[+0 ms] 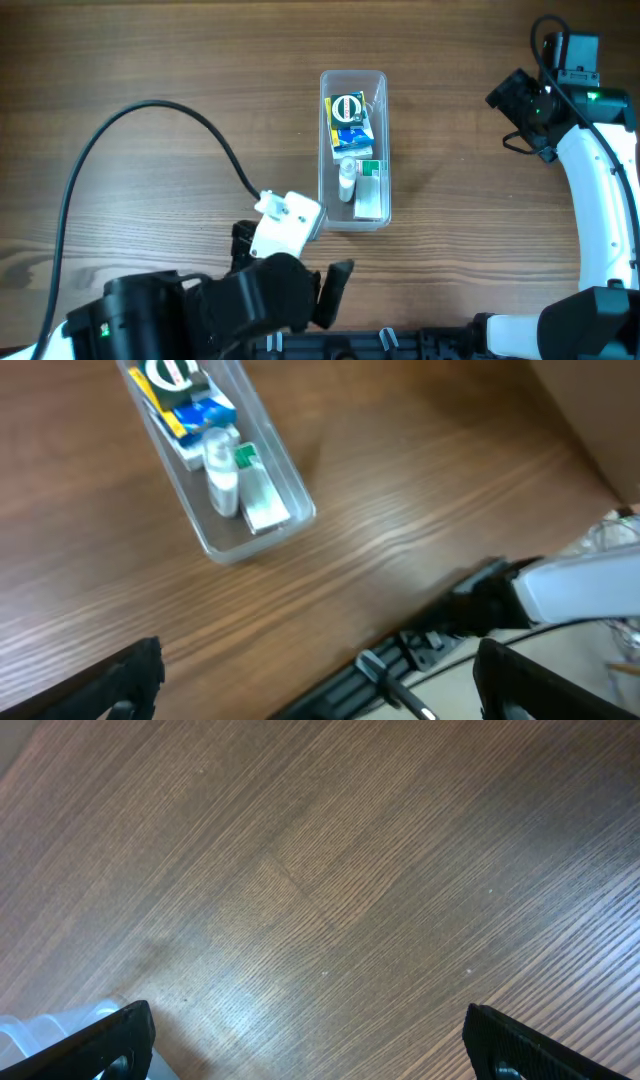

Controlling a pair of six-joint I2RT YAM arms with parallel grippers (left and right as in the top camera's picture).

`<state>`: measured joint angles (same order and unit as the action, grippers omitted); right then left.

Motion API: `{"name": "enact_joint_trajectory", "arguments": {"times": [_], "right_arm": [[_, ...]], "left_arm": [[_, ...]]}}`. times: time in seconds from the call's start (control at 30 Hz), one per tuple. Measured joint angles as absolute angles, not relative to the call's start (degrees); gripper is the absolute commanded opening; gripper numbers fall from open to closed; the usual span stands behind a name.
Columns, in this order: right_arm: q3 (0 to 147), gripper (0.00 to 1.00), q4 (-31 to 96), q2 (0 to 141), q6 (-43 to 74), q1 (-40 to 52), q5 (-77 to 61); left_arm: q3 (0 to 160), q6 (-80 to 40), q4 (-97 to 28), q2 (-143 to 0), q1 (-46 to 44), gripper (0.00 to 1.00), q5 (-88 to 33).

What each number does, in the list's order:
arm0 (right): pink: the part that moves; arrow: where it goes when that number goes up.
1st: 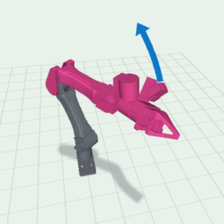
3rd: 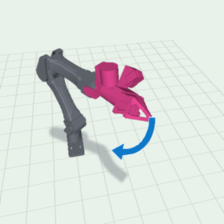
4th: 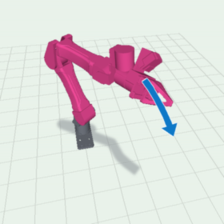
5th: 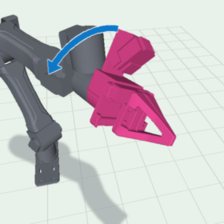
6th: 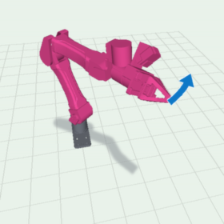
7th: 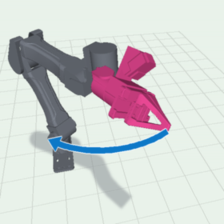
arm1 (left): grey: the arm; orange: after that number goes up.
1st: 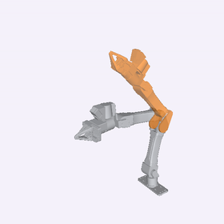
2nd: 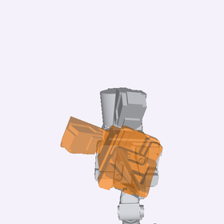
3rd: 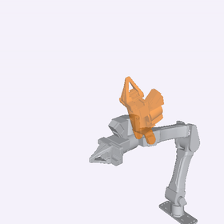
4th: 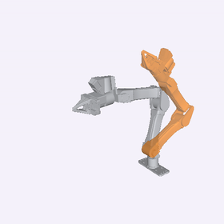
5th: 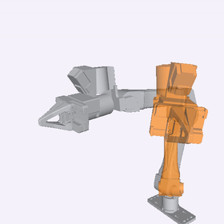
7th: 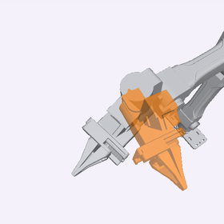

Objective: Pack container

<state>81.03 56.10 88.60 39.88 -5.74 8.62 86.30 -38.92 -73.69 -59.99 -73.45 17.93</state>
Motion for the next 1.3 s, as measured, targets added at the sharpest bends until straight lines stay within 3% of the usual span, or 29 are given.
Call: {"name": "enact_joint_trajectory", "arguments": {"times": [0.43, 0.67, 0.9, 1.3], "right_arm": [[81.03, 1.00, 56.10, 88.60, 39.88, -5.74, 8.64], [81.03, 1.00, 56.14, 88.60, 39.88, -5.74, 8.64], [81.03, 1.00, 56.07, 88.60, 39.88, -5.74, 8.64], [81.03, 1.00, 56.10, 88.60, 39.88, -5.74, 8.64]], "left_arm": [[85.56, -34.26, -74.24, -65.39, -73.82, 1.00, 17.63], [67.46, -17.89, -53.82, -64.07, -69.80, 1.00, 11.51], [34.30, -8.16, -26.06, -42.54, -46.06, 1.00, -7.31], [11.68, -6.02, -14.39, -13.87, -15.84, 1.00, -18.61]]}}
